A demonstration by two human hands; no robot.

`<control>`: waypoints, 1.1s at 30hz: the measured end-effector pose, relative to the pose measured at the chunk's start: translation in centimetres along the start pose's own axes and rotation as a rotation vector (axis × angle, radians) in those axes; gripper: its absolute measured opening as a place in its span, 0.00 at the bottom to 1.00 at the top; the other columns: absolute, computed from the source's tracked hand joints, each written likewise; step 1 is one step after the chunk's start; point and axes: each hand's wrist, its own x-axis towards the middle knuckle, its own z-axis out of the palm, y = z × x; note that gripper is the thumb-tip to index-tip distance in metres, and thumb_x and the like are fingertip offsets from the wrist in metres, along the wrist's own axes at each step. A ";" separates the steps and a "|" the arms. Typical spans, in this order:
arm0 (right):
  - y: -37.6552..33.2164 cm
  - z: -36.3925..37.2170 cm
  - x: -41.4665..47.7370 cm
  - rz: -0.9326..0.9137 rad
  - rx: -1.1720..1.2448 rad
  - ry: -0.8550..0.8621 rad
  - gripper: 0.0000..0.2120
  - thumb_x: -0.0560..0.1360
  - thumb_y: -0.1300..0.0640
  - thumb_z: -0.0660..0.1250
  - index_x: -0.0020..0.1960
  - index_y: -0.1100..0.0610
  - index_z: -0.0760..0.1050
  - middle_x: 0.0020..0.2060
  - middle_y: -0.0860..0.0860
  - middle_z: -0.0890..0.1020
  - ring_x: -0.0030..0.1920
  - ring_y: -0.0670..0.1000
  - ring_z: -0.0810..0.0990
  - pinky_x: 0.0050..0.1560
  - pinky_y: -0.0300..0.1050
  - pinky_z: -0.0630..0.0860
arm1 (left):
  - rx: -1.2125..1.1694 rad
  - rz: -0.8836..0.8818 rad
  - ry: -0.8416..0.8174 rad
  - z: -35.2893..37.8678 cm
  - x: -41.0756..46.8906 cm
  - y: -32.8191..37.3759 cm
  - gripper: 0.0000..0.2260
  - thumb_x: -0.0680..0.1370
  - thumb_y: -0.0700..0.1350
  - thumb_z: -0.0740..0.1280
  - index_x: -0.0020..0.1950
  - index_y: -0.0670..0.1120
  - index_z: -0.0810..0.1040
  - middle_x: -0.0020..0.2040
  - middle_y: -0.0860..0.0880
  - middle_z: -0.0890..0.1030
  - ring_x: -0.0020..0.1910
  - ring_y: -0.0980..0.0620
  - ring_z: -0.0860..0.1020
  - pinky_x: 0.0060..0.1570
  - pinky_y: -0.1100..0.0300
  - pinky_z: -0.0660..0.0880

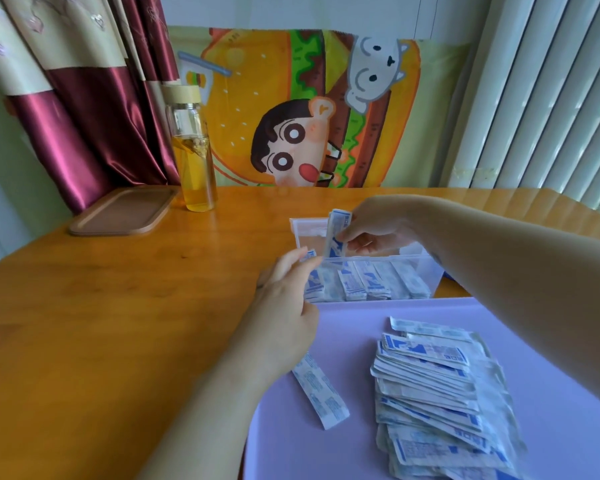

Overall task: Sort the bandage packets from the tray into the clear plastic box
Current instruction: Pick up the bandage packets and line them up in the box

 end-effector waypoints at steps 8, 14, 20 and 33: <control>-1.1 2.7 1.5 0.034 -0.137 -0.087 0.14 0.74 0.66 0.68 0.57 0.65 0.71 0.47 0.56 0.78 0.45 0.53 0.79 0.53 0.43 0.77 | -0.049 -0.009 0.012 -0.1 -0.2 0.2 0.30 0.77 0.33 0.56 0.76 0.52 0.55 0.74 0.61 0.55 0.73 0.61 0.54 0.71 0.61 0.58; -1.4 3.4 1.2 -0.003 -0.359 -0.091 0.14 0.74 0.63 0.67 0.59 0.64 0.73 0.47 0.53 0.80 0.46 0.49 0.80 0.43 0.36 0.76 | -0.060 -0.005 0.020 -0.1 -0.1 0.2 0.31 0.76 0.32 0.57 0.76 0.53 0.56 0.73 0.62 0.56 0.71 0.63 0.55 0.70 0.59 0.61; -1.4 3.2 1.1 -0.016 -0.363 -0.099 0.13 0.74 0.68 0.65 0.58 0.68 0.72 0.41 0.57 0.80 0.41 0.50 0.82 0.39 0.36 0.78 | -0.067 -0.005 0.023 -0.1 -0.1 0.2 0.32 0.75 0.32 0.57 0.75 0.54 0.57 0.72 0.63 0.57 0.71 0.63 0.56 0.70 0.62 0.60; 0.8 2.1 -5.1 -0.688 -0.467 0.469 0.15 0.75 0.64 0.60 0.60 0.55 0.76 0.46 0.48 0.83 0.35 0.36 0.74 0.38 0.24 0.66 | -0.063 -0.019 0.035 0.0 -0.1 0.2 0.30 0.76 0.31 0.56 0.75 0.51 0.60 0.74 0.59 0.58 0.72 0.61 0.56 0.71 0.61 0.58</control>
